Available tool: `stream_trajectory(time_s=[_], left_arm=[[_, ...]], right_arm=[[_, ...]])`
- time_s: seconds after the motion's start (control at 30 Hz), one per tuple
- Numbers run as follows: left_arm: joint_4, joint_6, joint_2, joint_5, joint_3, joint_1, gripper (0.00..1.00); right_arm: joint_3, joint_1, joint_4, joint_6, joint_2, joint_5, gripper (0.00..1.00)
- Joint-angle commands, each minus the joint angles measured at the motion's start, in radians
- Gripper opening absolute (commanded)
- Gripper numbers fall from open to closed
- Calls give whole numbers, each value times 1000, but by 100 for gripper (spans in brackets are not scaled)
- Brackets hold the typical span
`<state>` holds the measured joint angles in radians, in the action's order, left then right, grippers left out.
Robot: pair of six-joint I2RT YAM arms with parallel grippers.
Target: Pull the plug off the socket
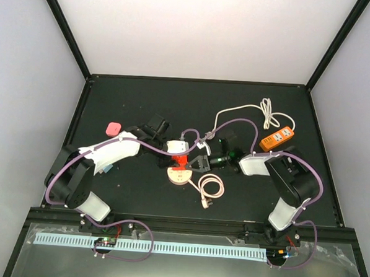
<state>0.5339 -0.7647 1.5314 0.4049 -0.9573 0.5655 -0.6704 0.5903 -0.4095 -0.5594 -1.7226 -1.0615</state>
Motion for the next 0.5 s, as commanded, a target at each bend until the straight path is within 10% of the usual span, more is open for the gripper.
stream_trajectory(time_s=[0.0,0.47], left_arm=[[-25,21,-30,33,21,15,55],[-50,27,-51,27,60,25,45]], right_arm=[[6,45,-36,-21,-30,34,1],[-38,82,106,-27,-114,161,1]])
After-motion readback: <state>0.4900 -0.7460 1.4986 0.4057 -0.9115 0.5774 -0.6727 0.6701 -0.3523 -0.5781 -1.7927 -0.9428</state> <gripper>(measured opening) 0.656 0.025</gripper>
